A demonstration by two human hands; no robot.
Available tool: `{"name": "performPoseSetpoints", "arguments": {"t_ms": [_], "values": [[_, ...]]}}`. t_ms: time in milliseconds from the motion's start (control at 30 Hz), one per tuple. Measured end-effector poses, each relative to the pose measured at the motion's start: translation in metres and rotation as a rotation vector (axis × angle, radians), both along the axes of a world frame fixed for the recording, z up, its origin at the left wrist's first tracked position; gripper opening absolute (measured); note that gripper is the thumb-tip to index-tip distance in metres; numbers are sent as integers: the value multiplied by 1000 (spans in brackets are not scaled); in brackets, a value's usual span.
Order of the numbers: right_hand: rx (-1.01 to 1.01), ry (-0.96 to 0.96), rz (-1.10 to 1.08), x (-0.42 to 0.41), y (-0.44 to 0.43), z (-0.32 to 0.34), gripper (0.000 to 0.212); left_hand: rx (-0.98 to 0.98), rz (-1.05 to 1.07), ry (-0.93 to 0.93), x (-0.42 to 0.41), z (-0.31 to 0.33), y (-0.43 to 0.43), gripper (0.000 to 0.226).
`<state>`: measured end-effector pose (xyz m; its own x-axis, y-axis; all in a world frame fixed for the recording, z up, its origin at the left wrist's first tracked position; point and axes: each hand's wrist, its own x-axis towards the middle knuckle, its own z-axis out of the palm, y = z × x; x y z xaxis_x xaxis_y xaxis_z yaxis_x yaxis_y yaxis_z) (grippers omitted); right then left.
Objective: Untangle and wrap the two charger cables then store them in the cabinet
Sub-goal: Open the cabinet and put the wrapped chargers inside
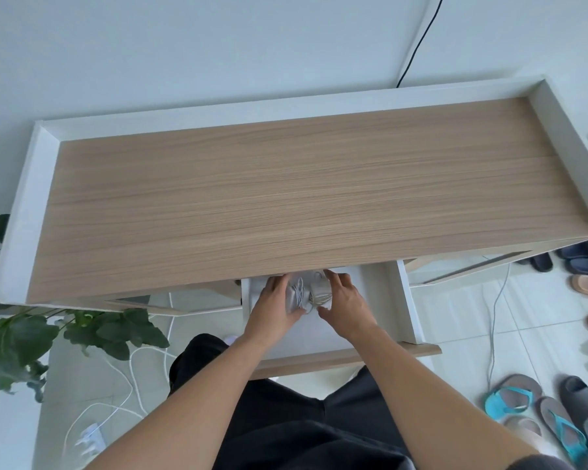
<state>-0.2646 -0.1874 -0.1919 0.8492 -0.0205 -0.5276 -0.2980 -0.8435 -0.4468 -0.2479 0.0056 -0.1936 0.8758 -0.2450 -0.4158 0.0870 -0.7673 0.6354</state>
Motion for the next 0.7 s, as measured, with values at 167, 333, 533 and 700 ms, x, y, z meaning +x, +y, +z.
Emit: {"name": "performPoseSetpoints", "arguments": {"t_ms": [167, 333, 533, 700], "values": [[-8, -14, 6, -13, -3, 19, 85, 13, -23, -13, -15, 19, 7, 72], [-44, -57, 31, -36, -9, 47, 80, 24, -108, -87, -37, 43, 21, 70], [-74, -126, 173, -66, -30, 76, 116, 32, -224, -234, -59, 69, 38, 97], [-215, -178, 354, -75, -41, 89, 150, 174, -343, -294, -61, 75, 50, 149]]}}
